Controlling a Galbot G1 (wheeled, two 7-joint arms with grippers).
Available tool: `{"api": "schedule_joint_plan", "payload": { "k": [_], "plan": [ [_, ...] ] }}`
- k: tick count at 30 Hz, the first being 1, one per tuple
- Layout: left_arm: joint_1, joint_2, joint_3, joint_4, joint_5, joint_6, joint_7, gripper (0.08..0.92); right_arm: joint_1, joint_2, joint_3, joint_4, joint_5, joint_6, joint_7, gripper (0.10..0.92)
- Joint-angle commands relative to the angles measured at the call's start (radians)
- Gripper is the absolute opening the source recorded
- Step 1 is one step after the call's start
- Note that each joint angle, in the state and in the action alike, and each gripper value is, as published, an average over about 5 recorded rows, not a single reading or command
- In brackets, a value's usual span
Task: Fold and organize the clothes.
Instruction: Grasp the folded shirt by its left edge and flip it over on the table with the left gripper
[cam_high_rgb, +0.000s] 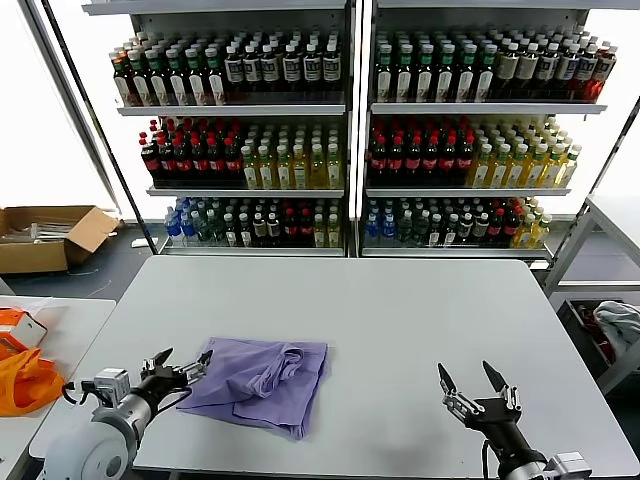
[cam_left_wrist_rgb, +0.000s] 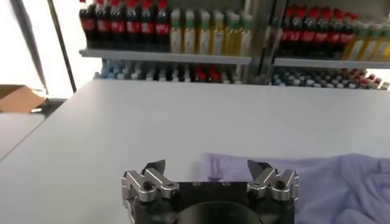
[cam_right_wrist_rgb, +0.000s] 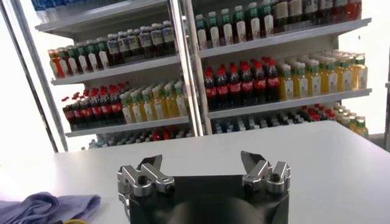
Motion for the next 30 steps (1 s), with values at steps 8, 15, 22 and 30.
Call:
{"api": "schedule_joint_plan", "payload": {
  "k": [8, 15, 22, 30],
  "plan": [
    [-0.052, -0.062, 0.072, 0.097, -0.092, 0.015, -0.053, 0.823, -0.005, 0.001, 0.002, 0.005, 0.001, 0.0, -0.001, 0.823],
    [-0.028, -0.076, 0.091, 0.077, -0.085, 0.016, -0.06, 0.76, -0.008, 0.001, 0.009, 0.004, 0.006, 0.003, -0.002, 0.823],
    [0.006, -0.113, 0.091, 0.046, -0.082, 0.015, -0.063, 0.561, 0.0, 0.0, 0.01, 0.003, 0.011, 0.004, 0.0, 0.823],
    [0.012, -0.135, 0.033, 0.038, -0.082, -0.034, -0.081, 0.327, 0.0, -0.007, 0.016, 0.0, 0.019, 0.006, -0.001, 0.823]
  ]
}}
